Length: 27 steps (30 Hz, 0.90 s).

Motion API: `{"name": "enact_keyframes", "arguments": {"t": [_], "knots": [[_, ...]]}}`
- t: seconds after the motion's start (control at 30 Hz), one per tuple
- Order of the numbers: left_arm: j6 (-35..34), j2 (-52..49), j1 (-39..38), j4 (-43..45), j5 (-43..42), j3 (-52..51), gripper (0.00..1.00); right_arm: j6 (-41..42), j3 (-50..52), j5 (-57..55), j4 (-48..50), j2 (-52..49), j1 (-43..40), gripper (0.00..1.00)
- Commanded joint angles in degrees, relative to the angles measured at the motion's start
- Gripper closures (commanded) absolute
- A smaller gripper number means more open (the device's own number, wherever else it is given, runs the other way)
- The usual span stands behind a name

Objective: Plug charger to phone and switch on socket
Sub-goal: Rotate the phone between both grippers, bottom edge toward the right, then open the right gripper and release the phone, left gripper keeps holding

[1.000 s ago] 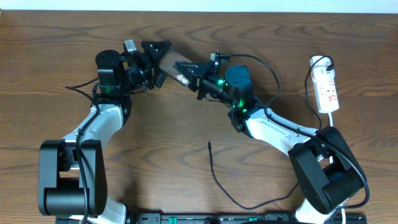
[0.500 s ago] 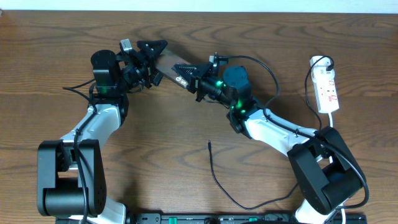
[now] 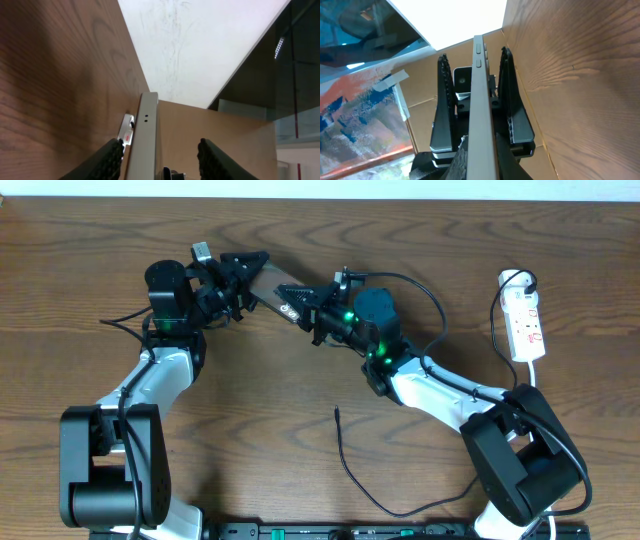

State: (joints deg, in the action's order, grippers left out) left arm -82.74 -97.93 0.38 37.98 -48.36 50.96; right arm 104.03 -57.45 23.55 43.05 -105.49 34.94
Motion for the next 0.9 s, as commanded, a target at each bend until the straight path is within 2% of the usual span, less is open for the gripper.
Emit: {"name": "enact_keyframes", "arguments": {"t": [0.0, 0.33, 0.6, 0.63, 0.7, 0.87], "knots": [[-0.8, -0.1, 0.2, 0.5, -1.2, -0.2, 0.54, 0.0, -0.8, 1.7, 0.8, 0.3, 1.6, 0.99], [-1.2, -0.1, 0.2, 1.2, -1.2, -0.2, 0.72, -0.4, -0.8, 1.4, 0.8, 0.3, 1.6, 0.99], [-1.2, -0.1, 0.2, 1.2, -1.2, -0.2, 0.81, -0.4, -0.8, 0.7, 0.6, 0.3, 2.1, 0.99], [-1.2, -0.1, 0.2, 1.2, -1.2, -0.2, 0.87, -0.4, -0.8, 0.8, 0.6, 0.3, 2.3, 0.99], [-1.2, -0.1, 0.2, 1.2, -1.2, -0.2, 0.91, -0.4, -0.8, 0.7, 0.6, 0.3, 2.3, 0.99], [-1.2, -0.1, 0.2, 1.2, -1.2, -0.2, 0.92, -1.0, -0.8, 0.1, 0.6, 0.3, 3.0, 0.99]]}}
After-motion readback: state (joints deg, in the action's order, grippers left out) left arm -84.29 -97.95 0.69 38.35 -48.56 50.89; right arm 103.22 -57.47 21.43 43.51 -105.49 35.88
